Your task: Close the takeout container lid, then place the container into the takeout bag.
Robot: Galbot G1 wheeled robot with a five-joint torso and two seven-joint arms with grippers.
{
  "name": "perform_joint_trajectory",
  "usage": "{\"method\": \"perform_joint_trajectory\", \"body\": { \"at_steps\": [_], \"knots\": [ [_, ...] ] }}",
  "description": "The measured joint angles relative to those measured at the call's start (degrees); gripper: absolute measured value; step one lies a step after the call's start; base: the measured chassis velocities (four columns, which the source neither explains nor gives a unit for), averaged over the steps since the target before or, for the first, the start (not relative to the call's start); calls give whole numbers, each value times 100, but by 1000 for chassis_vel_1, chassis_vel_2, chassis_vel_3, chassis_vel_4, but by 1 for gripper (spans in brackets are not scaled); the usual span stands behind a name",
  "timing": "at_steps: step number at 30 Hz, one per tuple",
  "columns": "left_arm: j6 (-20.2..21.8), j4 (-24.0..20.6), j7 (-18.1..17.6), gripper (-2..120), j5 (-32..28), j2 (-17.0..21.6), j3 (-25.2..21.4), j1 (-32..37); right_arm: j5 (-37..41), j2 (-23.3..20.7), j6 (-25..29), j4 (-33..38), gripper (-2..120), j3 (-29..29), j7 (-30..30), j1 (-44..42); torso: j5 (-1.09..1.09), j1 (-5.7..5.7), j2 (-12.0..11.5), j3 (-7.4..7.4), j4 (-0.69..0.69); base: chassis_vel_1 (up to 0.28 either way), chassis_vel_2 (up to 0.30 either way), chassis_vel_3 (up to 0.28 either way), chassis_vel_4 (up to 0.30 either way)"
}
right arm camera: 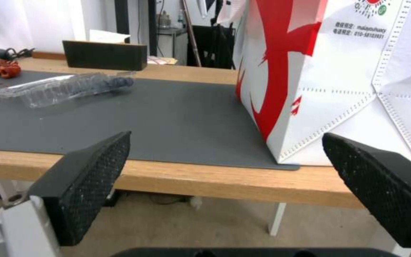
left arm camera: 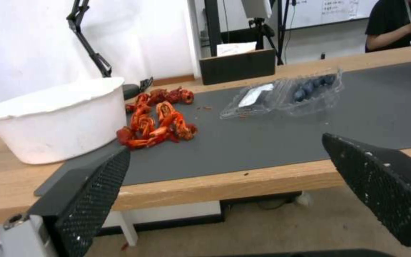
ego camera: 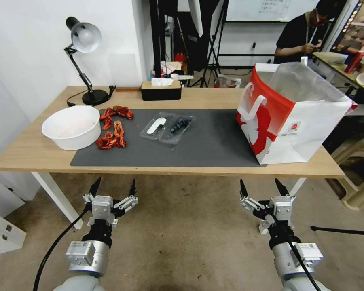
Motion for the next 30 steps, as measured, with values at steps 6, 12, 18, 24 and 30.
{"method": "perform_joint_trajectory", "body": {
  "at_steps": [6, 12, 18, 24, 30],
  "knots": [
    [0, 0, 0, 100, 0, 0, 0, 0, 0, 0, 0, 0, 100, 0, 0, 0, 0, 0, 0, 0, 0, 0, 0, 0, 0],
    [0, 0, 0, 100, 0, 0, 0, 0, 0, 0, 0, 0, 100, 0, 0, 0, 0, 0, 0, 0, 0, 0, 0, 0, 0],
    [12, -27, -50, 100, -67, 36, 40, -7, -6, 23, 25, 29, 100, -9, -82, -36, 0, 0, 0, 0, 1, 0, 0, 0, 0],
    [227, -415, -534, 100, -712, 396, 450, -88, -107, 283, 332, 319, 100, -141, -806, -422, 6, 0, 0, 0, 2, 0, 0, 0, 0],
    [569, -813, -1147, 100, -1558, 819, 989, -218, -192, 393, 441, 410, 100, -169, -1179, -516, -3, 0, 0, 0, -1, 0, 0, 0, 0]
  ]
}}
